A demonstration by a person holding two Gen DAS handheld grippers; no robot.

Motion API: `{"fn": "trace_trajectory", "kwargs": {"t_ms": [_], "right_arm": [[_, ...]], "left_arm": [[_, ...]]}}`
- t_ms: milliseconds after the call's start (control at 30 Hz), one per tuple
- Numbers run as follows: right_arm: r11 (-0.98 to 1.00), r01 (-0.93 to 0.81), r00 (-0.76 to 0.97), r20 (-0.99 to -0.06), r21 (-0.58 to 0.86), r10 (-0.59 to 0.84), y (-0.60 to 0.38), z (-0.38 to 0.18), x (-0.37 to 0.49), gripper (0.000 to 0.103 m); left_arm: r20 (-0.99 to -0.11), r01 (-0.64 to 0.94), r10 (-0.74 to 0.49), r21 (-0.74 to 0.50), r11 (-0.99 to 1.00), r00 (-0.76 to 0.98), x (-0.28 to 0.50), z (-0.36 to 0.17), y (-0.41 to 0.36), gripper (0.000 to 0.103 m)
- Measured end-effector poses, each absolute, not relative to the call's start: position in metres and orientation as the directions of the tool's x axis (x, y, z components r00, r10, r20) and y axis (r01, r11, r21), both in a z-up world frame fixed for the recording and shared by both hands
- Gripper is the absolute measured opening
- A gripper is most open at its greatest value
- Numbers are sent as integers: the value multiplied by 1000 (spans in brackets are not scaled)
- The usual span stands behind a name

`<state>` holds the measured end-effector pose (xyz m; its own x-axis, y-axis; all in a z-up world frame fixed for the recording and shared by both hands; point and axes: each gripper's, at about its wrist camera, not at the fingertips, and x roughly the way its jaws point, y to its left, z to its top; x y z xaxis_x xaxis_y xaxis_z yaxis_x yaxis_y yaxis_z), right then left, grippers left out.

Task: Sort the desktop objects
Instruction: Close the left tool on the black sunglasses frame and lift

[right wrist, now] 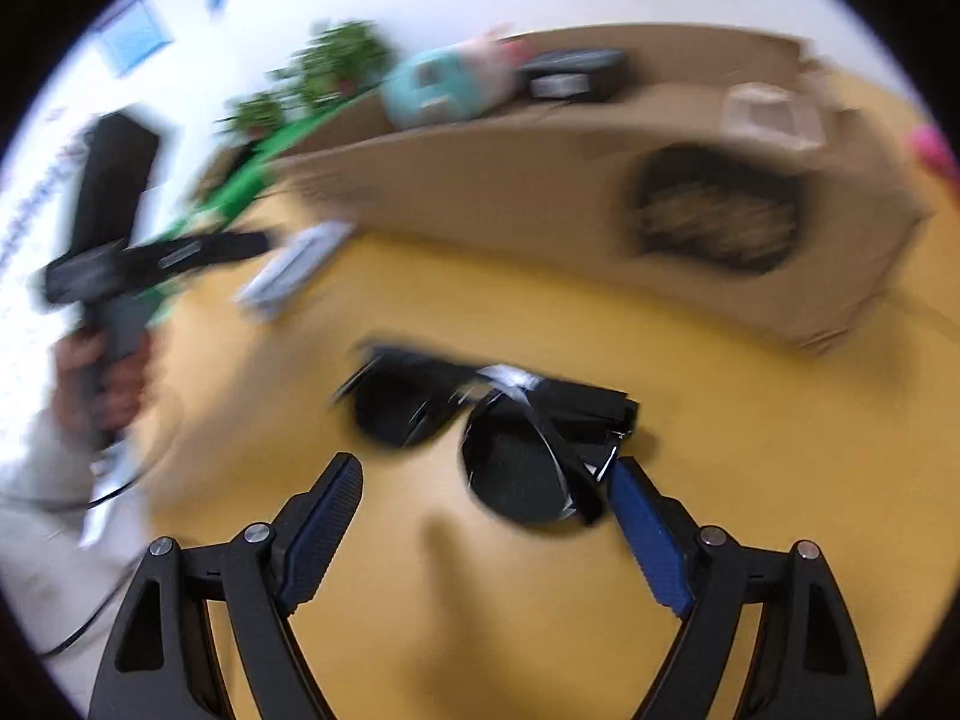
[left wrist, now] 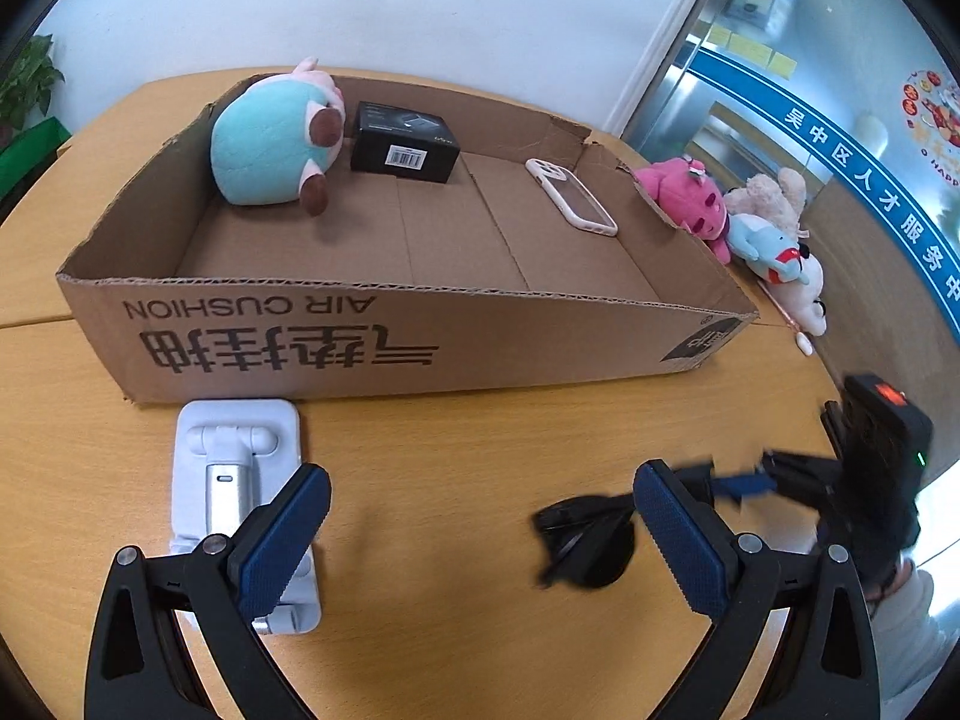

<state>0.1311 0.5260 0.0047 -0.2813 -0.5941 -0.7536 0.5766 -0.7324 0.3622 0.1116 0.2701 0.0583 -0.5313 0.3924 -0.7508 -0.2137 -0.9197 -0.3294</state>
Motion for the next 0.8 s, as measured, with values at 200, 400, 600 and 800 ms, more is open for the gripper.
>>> {"fn": "trace_trajectory", "kwargs": {"t_ms": [200,400,600,800], "right_arm": [[-756,622,-378,-767,205,-519,514,22,163,85],[-712,668,-339,-763,217,-550,483,17,168,85],[-760,607,-378,-757,232,-533,457,7,187,85],[-814,544,-456,-742,204,-491,443,0,196,85]], "left_arm": [[-746,-198,419,-372,-907,-517,111,58,262,102],[-738,-208,495,-453,-867,-458,119,46,275,101],[-700,-212,598,-564,-798,-390,120,28,290,89],[-687,-215,655,-621,-754,-313,108,10,308,53]]}}
